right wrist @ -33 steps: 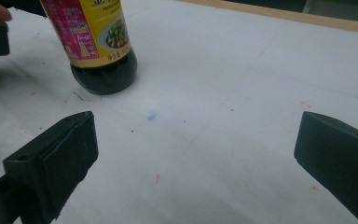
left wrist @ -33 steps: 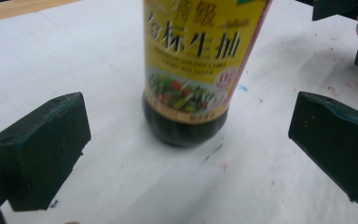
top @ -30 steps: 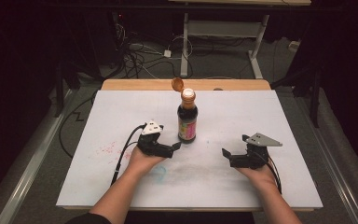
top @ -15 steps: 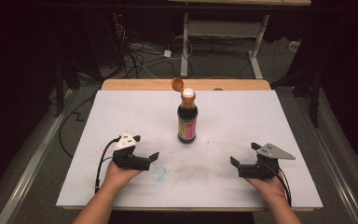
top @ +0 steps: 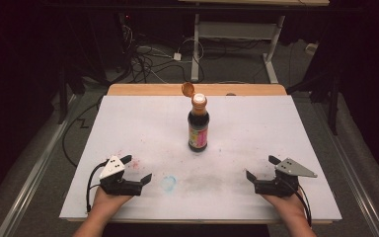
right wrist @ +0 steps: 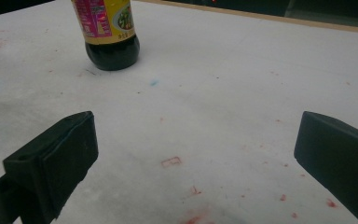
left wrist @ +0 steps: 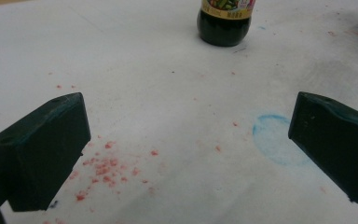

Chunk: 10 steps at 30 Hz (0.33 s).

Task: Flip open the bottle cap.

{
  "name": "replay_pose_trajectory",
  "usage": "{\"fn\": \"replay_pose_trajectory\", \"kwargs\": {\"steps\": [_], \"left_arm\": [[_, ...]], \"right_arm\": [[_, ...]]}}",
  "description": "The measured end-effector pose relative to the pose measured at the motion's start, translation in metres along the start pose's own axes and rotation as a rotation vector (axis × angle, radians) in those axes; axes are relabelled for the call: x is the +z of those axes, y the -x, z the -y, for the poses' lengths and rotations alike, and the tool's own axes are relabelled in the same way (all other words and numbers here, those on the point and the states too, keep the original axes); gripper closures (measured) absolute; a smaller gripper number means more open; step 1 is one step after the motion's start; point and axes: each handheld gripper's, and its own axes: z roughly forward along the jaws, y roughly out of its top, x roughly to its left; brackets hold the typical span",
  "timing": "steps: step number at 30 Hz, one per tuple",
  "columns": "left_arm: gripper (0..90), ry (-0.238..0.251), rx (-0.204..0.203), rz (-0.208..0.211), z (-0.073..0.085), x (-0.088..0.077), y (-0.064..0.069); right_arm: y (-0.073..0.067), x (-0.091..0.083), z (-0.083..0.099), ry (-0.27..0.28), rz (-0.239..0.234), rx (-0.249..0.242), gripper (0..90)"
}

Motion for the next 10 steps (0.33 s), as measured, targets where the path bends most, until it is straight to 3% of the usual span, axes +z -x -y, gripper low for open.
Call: {"fn": "replay_pose_trajectory", "kwargs": {"steps": [3, 10], "left_arm": [[0.0, -0.01, 0.001, -0.005, 0.0007, 0.0013, 0.0], [0.0, 0.016, 0.02, -0.001, 0.0019, -0.0011, 0.0016]], "right_arm": [[-0.001, 0.0028, -0.0012, 0.004, 0.003, -0.011, 0.4], [-0.0024, 0.0022, -0.0005, 0.007, 0.011, -0.012, 0.4]]}}
